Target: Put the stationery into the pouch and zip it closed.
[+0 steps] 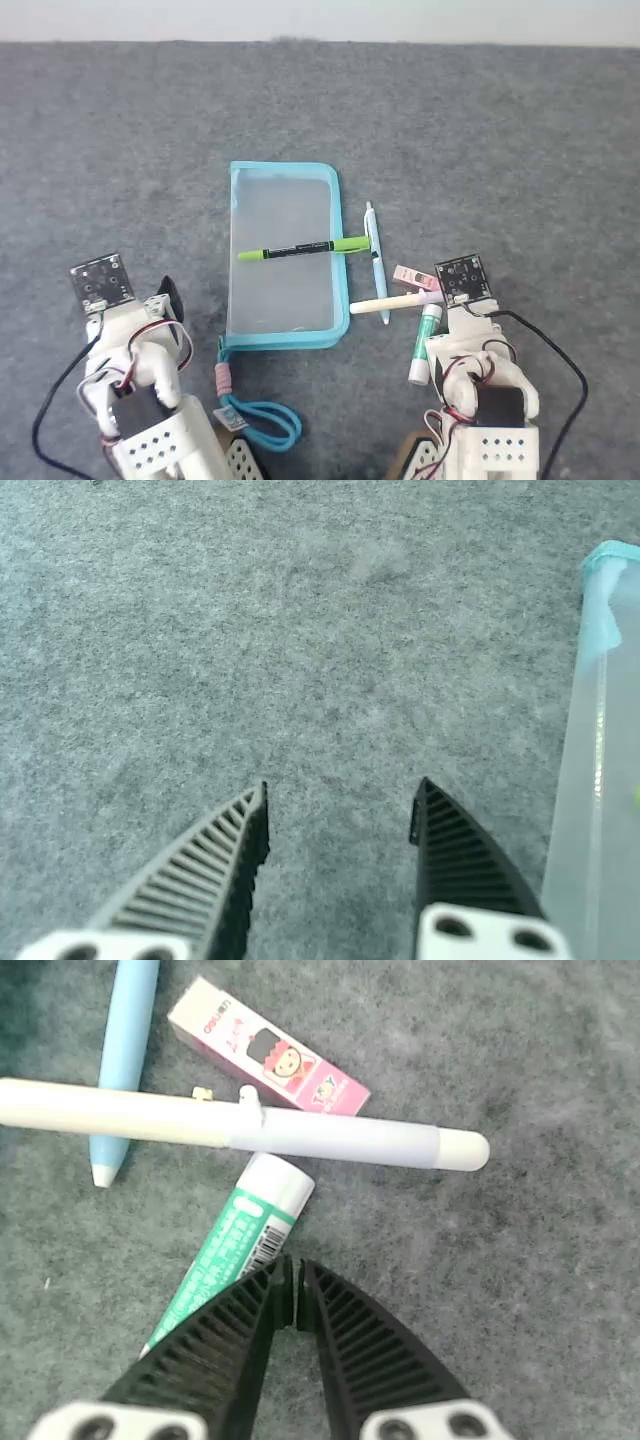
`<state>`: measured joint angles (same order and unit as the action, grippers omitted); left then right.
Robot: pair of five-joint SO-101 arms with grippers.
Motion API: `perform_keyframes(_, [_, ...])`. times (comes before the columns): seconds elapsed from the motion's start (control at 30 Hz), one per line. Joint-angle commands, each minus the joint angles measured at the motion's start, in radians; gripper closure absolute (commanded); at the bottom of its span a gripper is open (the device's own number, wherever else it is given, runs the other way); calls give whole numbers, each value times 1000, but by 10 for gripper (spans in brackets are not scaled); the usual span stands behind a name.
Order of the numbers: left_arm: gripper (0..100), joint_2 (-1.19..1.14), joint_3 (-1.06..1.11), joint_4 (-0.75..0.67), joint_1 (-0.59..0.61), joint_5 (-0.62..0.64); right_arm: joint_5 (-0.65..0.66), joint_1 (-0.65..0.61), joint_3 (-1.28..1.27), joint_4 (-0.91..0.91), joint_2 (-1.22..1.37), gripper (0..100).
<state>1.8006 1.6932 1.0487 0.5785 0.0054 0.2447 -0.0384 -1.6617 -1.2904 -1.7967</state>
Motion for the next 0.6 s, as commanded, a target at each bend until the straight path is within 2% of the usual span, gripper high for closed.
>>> perform_keyframes(0.0, [774, 17, -7, 3, 2, 11, -3, 4, -21, -7, -18, 985])
perform_keyframes(0.3, [774, 17, -7, 3, 2, 11, -3, 7, -21, -7, -18, 983])
perform_keyframes(0.43, [774, 17, -7, 3, 3, 11, 5, 8, -18, 84, -18, 983])
perform_keyframes(0.57, [774, 17, -7, 3, 3, 11, 181, 1, 15, 194, -18, 983])
